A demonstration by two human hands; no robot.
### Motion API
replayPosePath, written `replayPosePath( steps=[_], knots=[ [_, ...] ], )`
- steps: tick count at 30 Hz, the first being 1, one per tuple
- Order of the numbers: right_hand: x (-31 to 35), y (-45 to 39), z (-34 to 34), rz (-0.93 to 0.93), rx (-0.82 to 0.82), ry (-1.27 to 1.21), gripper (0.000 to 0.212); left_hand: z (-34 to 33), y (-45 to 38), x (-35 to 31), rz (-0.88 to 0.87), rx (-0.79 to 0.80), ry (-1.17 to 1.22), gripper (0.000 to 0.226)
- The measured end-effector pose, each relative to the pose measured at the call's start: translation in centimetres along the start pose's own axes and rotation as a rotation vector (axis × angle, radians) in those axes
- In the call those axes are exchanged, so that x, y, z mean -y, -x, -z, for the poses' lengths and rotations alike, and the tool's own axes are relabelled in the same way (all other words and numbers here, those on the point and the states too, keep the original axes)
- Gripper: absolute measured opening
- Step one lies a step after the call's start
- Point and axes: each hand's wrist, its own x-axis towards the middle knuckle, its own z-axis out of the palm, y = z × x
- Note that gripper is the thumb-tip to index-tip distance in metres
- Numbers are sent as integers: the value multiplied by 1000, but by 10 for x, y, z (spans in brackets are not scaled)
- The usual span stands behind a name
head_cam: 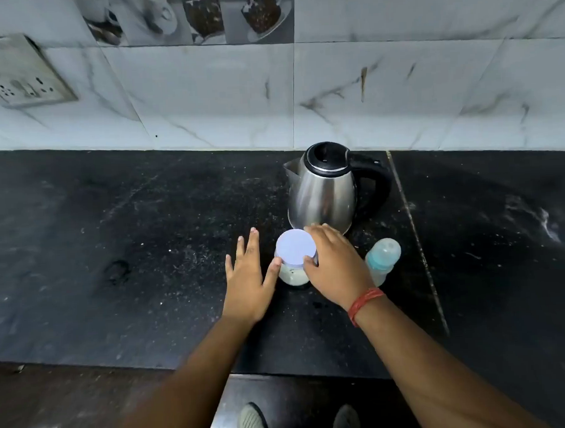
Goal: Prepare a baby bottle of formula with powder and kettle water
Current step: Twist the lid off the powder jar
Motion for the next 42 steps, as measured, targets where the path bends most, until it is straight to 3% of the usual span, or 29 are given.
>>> replayPosePath(
  steps=[4,11,16,20,23,27,36,42],
  knots=[
    [11,-9,-2,-29,68,-65,65,-5,4,2,141,20,167,81],
    [15,-19,-7,-18,145,40,81,-5,5,6,130,138,263,68],
    [16,-25,2,-125,90,-107,82,-5,8,9,38,212,286,88],
    [17,-28,10,-206,139,-395,80,-10,5,2,65,117,352,109],
    [15,-27,12,-218,150,-395,68,-4,1,-8,-18,17,260,105],
    [8,-21,16,-133,173,-135,62,4,-7,-18,-221,24,81,100],
    [-5,-21,23,-75,-72,-153,33,22,-13,-52,-159,183,193,87],
    [-6,-25,31,-13,-128,-212,46,27,-24,-53,-142,223,239,90]
  ],
)
